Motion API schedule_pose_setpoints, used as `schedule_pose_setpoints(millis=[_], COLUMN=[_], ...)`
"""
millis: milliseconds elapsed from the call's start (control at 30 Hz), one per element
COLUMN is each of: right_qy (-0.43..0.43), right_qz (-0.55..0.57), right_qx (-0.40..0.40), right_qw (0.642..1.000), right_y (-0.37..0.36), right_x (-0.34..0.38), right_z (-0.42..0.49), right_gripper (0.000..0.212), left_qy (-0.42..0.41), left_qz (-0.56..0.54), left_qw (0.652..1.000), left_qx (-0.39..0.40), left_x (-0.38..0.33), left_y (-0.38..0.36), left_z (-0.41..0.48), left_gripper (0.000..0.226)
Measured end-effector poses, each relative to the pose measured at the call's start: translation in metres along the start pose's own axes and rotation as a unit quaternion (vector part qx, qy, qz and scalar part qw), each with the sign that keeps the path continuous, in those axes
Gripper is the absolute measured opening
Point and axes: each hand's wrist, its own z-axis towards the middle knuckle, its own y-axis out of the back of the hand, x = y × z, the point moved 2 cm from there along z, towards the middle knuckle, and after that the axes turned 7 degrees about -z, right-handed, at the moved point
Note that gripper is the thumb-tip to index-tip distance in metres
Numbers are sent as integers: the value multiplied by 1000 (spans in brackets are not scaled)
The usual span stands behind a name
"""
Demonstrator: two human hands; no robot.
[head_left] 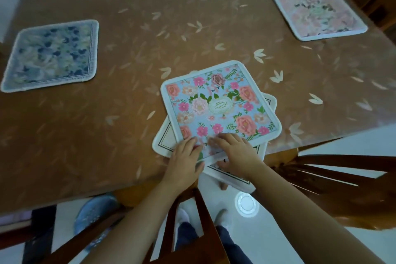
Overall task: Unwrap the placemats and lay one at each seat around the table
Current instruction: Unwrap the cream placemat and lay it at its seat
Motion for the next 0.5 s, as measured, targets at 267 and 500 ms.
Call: schedule_pose_setpoints(millis=[267,500], right_qy=[40,67], right_qz=[-44,-10], right_qx=[-26,-56], right_qw=[998,996], right_y=[-11,-6], right_x=[-4,-1], right_z=[5,2], right_gripper=[64,50], left_qy=[-50,-141], left_qz=[-25,-38], left_qw=[997,985], left_qx=[-44,-86], left_x=[0,-3], left_y=[-9,-5], left_z=[-1,-8], left_gripper=[46,26])
